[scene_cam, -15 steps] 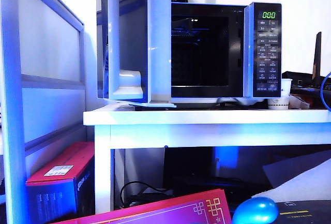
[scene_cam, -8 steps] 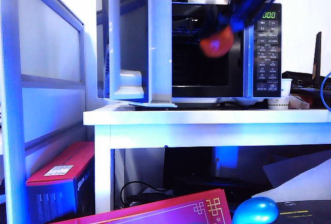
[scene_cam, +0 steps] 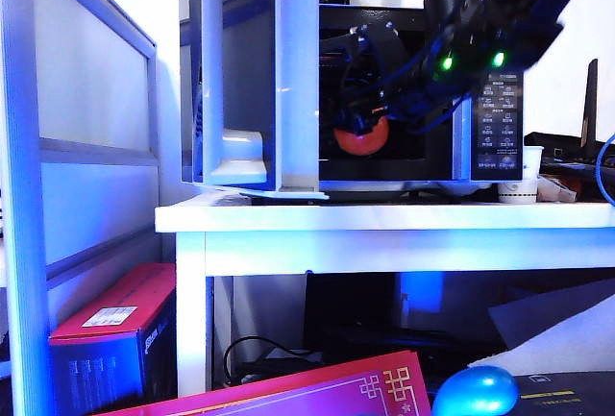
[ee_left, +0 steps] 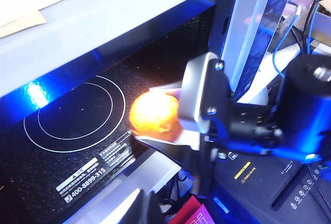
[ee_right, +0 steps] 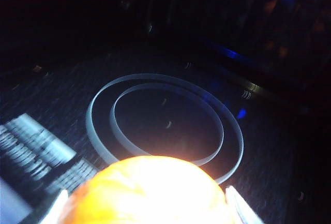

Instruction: Open the microwave door, place the orange inside the microwave, then close the microwave door.

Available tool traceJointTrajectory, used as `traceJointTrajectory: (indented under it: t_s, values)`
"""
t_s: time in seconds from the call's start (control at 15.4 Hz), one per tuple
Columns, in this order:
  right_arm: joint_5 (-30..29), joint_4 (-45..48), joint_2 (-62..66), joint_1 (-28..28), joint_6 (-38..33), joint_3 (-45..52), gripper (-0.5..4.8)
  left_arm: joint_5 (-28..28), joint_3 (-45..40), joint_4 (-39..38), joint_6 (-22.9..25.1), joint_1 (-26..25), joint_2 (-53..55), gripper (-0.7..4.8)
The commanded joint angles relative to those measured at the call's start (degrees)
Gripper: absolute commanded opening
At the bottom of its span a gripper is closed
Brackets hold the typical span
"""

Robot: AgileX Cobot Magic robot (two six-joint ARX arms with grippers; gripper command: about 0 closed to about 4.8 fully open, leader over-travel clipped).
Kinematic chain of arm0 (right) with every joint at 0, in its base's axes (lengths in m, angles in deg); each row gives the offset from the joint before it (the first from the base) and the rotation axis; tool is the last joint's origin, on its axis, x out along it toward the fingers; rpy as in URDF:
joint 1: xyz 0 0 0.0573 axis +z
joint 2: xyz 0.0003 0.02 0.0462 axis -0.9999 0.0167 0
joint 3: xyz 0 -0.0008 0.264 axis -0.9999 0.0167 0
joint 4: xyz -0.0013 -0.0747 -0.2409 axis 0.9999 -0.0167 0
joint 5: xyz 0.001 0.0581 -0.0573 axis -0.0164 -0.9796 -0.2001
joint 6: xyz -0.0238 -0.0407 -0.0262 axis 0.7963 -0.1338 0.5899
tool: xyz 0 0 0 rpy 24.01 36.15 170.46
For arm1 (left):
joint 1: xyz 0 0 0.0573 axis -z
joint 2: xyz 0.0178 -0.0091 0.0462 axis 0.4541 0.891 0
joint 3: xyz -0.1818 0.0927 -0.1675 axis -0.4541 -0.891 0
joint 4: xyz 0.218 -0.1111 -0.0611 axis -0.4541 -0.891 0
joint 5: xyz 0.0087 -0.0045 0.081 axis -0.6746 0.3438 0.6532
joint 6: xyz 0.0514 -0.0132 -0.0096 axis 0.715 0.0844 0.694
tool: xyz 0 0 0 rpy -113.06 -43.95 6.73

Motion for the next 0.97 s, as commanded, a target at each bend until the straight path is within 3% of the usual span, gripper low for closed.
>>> traceJointTrajectory:
  t_s: [0.06, 0.32, 0.78, 0.97]
  values:
    - [1.09, 11.45, 2.49, 0.11, -0.28, -0.24, 0.84, 0.13, -0.55, -4.61, -0.42, -0.02, 0.63, -0.03]
    - [1.07, 20.65, 6.40, 0.13, -3.43, -0.55, 0.84, 0.13, -0.55, -5.07, -0.44, -0.02, 0.63, -0.03]
    - [-1.20, 16.70, 16.09, 0.20, -7.19, -17.55, 0.84, 0.20, -0.55, -4.98, -0.44, -0.02, 0.81, -0.03]
    - [-3.15, 15.26, 16.13, 1.36, -7.13, -18.18, 0.82, 0.22, -0.55, -5.38, -0.44, -0.02, 1.33, -0.03]
